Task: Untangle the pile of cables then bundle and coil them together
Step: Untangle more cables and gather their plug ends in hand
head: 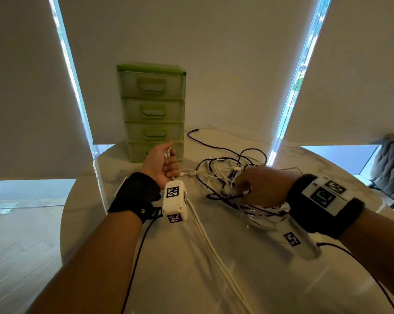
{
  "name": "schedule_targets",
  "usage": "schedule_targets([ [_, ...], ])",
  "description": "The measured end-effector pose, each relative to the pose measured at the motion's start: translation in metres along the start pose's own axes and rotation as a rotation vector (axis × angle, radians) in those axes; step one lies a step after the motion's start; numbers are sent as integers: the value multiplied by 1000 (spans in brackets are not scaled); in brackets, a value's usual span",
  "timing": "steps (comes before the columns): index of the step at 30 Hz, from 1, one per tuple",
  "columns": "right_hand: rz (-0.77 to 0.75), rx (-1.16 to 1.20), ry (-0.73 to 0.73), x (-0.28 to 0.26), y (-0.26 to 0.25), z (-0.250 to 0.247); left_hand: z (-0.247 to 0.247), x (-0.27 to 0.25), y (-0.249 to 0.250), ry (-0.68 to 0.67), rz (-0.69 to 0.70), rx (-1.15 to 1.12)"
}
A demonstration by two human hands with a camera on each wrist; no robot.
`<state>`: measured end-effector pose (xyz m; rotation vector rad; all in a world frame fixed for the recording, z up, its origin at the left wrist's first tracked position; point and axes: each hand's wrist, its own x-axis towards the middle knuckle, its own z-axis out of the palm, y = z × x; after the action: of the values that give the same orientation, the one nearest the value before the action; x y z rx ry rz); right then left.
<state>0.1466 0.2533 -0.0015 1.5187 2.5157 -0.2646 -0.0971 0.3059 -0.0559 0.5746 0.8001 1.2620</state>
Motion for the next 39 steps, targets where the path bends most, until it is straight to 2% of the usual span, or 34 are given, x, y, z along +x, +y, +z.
schedule_targets([
  [3,8,-1,-53,21,-22,-15,-7,2,0,77,-2,50],
  [7,15,74,-34,62,-53,-24,-12,5,5,106,21,51],
  [11,69,-16,-17,89,-52,-3,-8,4,0,100,15,49],
  [15,75,44,21,91,-49,5,-10,5,2,126,32,46],
  [16,70,79,65,88,-48,6,-11,5,1,130,36,52],
  [18,70,201,241,80,-44,6,-10,6,-1,118,50,72],
  [21,81,427,495,64,-46,5,1,2,-4,38,83,127],
  [26,65,656,614,55,-61,9,26,-12,-18,-194,154,200],
  [30,77,810,590,57,-60,9,34,-20,-22,-199,267,238],
  [33,4,858,467,51,-57,12,34,-20,-20,-126,340,290],
  [36,-63,790,384,46,-55,16,34,-15,-13,-124,362,124],
  [39,-102,672,284,40,-50,17,31,-14,-8,-117,391,62],
])
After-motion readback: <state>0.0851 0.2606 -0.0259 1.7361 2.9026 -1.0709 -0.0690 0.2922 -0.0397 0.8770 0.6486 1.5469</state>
